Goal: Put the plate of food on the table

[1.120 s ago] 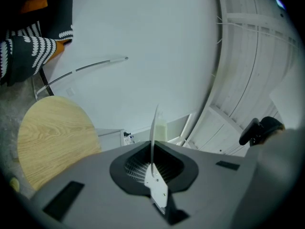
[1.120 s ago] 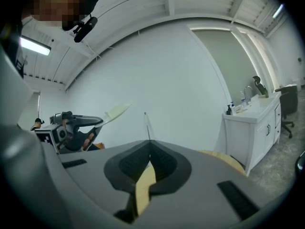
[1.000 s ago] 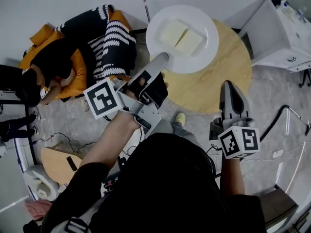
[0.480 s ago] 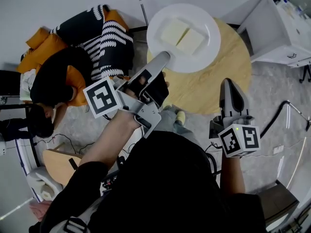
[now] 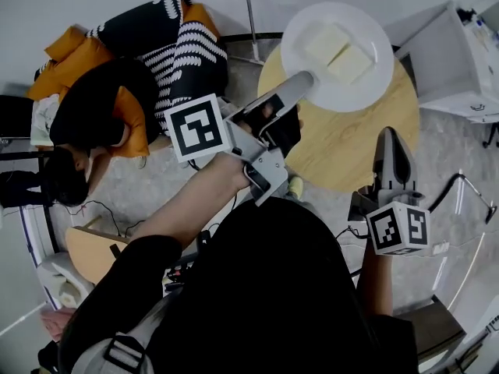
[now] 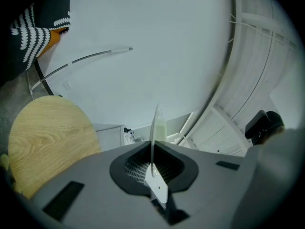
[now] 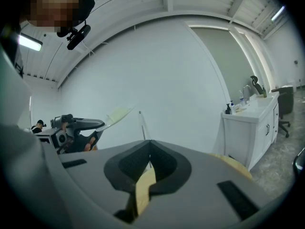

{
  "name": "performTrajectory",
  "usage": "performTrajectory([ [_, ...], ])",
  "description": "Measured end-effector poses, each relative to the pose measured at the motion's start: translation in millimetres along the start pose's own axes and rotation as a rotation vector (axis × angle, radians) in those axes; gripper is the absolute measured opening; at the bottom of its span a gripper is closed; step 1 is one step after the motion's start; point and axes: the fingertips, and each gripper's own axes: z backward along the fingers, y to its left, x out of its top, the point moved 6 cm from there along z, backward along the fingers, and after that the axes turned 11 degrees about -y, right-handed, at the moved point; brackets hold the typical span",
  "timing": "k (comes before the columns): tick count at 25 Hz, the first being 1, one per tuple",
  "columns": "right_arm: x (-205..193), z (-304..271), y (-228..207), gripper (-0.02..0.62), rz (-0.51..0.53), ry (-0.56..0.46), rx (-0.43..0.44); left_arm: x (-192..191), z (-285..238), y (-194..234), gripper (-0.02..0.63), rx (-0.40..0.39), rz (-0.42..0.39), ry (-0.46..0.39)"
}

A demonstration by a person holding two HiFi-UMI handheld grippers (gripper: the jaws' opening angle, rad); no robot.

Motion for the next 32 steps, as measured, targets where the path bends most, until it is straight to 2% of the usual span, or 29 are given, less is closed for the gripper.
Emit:
performTrajectory([
  [3,-2.9,-1.2,2.6,0.006,0.007,-0.001,-0.004,-0.6,1.6,1.7,0.017,-0.003,0.028,0.010],
  [7,-5.1,-9.0,9.7,0.006,0.025,-0.001,-0.009,3.3,-0.3,9.2,0.017,-0.018,0.027,0.037],
  [12,-10.6,-37.0,30.8,0.006,0.034,0.005,-0.023,34.1,-0.4,21.9,0.017,0.000,0.062,0.058],
  [16,-11.5,-49.9,32.0,0.006,0.032,0.008,-0.041,46.1,-9.9,25.2,0.017,0.001,0.066,0.078],
  [32,-0.3,-71.8,-15.5,0.006,0.029,0.036,-0.068,35.1,-58.7,44.9,0.017,0.042,0.053,0.102],
])
